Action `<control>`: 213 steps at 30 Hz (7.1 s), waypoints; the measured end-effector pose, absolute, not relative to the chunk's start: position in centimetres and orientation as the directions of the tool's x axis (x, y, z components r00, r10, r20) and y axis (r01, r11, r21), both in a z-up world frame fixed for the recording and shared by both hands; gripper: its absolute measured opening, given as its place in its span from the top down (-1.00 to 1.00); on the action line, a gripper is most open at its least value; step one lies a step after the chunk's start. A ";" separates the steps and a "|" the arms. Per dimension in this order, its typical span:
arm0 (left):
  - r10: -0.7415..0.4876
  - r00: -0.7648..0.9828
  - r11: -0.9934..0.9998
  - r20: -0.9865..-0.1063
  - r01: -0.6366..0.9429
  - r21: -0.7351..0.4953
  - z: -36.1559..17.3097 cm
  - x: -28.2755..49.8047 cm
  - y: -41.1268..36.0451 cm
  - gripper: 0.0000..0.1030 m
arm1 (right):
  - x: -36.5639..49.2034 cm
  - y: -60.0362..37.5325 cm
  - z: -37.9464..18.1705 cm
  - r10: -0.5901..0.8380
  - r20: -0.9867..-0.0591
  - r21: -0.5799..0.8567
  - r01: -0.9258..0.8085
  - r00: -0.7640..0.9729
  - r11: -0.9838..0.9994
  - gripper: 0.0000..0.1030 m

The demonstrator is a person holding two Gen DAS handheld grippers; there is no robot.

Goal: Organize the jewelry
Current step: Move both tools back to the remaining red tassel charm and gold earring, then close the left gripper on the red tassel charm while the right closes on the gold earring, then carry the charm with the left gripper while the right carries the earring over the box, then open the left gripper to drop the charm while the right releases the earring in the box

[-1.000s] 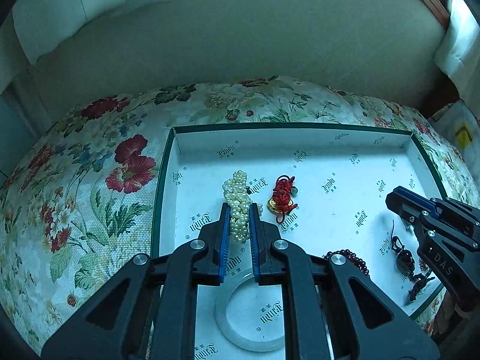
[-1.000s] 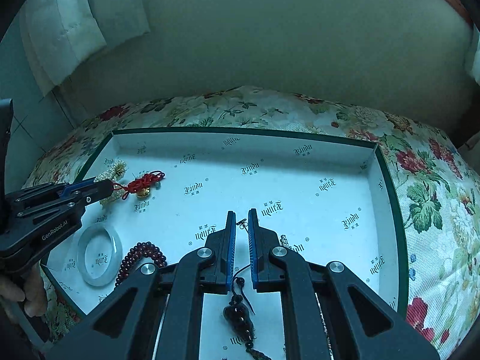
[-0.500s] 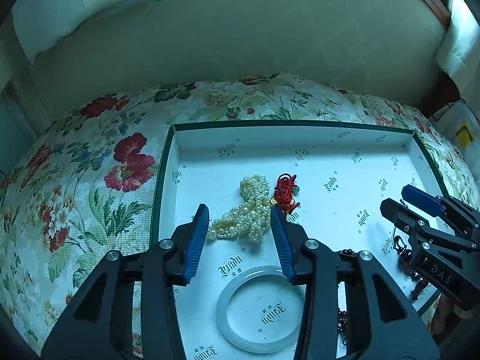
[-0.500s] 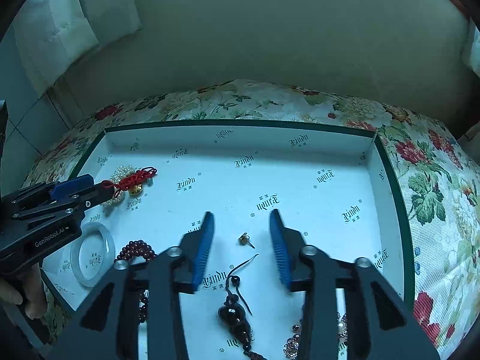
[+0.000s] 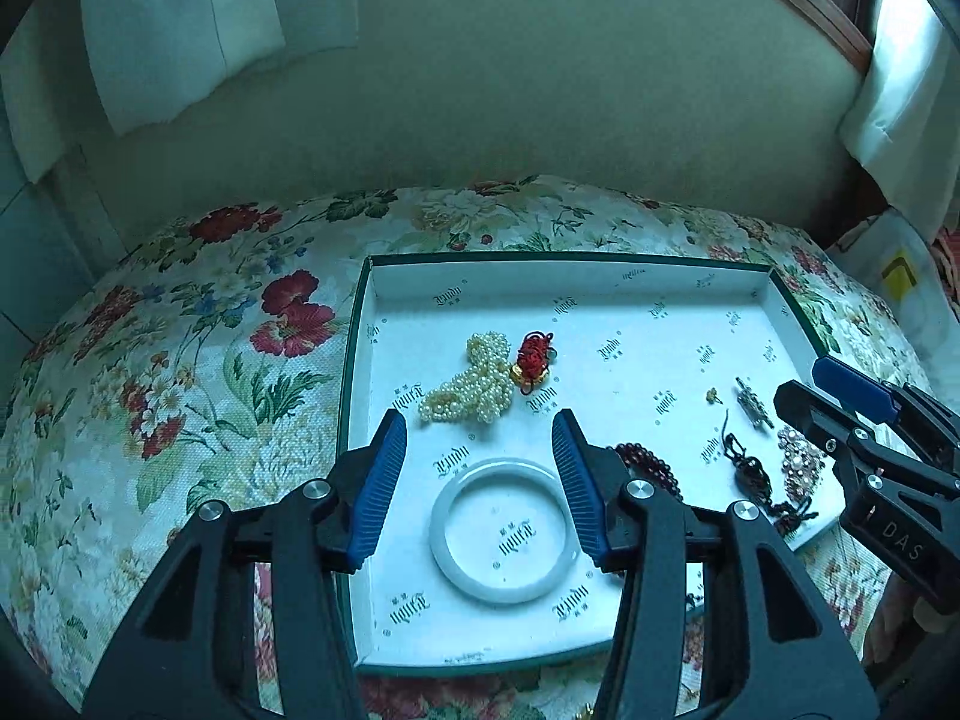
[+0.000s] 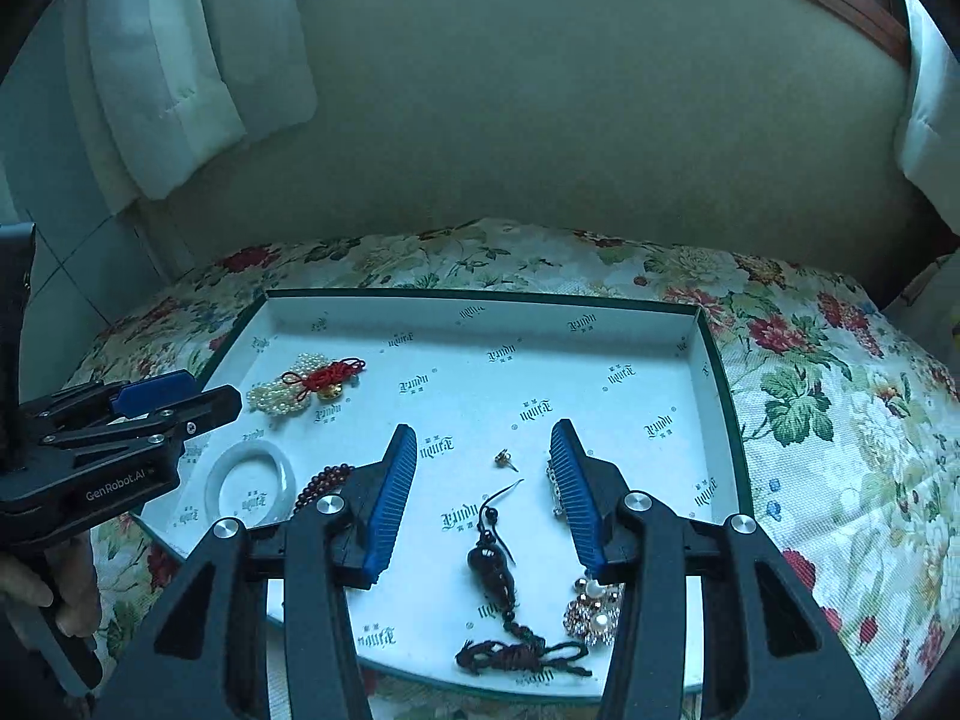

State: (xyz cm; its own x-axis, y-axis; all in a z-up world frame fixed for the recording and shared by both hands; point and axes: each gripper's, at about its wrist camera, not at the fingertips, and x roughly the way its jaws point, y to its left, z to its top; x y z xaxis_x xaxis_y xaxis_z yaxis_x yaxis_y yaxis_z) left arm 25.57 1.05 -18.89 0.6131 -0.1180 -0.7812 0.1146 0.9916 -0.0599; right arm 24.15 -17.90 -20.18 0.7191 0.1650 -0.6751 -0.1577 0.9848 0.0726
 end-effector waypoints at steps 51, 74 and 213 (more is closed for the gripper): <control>-0.112 0.501 0.994 -0.858 0.057 -0.097 -21.9 13.1 4.0 0.03 | 13.6 -12.1 -26.0 0.270 -0.808 0.096 -0.336 0.524 0.937 0.48; -0.115 0.478 0.993 -0.871 0.059 -0.099 -22.6 13.2 3.9 0.03 | 14.1 -12.1 -26.4 0.253 -0.805 0.071 -0.336 0.537 0.939 0.82; -0.073 0.555 0.991 -0.828 0.135 0.003 -22.2 31.8 -7.5 -0.26 | 30.6 -22.7 -23.6 0.118 -0.741 0.116 -0.047 0.661 0.992 -0.18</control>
